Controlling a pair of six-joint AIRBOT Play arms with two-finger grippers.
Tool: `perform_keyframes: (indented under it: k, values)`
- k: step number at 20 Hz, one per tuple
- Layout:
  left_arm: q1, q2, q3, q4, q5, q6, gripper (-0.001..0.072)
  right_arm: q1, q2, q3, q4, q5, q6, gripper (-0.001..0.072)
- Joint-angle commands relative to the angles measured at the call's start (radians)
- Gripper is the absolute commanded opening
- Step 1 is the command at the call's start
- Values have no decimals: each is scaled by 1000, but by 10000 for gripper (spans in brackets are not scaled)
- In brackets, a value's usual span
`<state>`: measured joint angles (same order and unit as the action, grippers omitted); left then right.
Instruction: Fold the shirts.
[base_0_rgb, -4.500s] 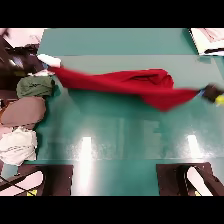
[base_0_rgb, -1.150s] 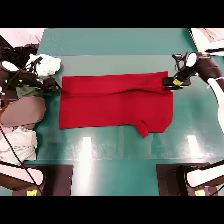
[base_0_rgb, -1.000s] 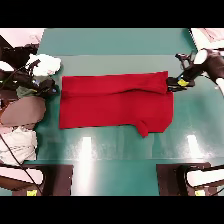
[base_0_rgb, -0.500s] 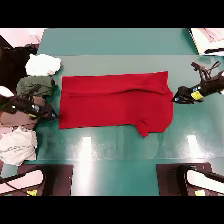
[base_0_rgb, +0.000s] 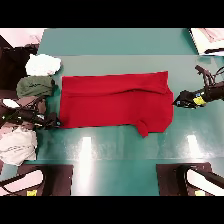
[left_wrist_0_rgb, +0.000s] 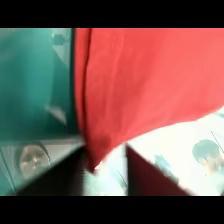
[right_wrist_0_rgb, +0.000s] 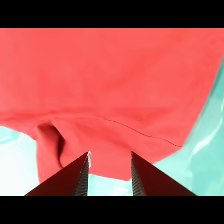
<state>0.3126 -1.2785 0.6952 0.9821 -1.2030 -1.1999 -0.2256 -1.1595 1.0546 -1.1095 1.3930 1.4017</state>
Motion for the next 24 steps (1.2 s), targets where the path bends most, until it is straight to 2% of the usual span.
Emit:
perform_keyframes:
  k: [1,2,4,7,11,15,20,21,22,23,24]
  values:
    - [0,2,-8,-58,40,32,52,-1,9,-3,-55,37,1,317]
    - [0,2,-4,-77,42,34,23,-1,9,-3,-79,41,7,316]
    - [0,2,34,-85,24,38,22,-3,9,-11,-135,48,14,316]
    - [0,28,101,-84,-3,41,21,-66,9,-134,-136,43,14,316]
    - [0,50,134,-86,-16,41,22,-157,9,-366,25,-92,0,317]
    - [0,50,134,-86,-27,40,22,-135,9,-502,187,-265,-40,316]
    - [0,50,134,-86,-39,40,22,-21,9,-512,201,-371,-40,304]
    - [0,50,134,-85,-43,41,22,-10,9,-512,199,-381,-41,272]
    - [0,50,134,-84,-48,41,22,-6,10,-512,190,-380,-42,89]
    - [0,50,134,-83,-53,45,22,-8,10,-512,190,-371,-43,15]
    - [0,50,135,-77,-58,54,21,-18,15,-512,189,-355,-43,15]
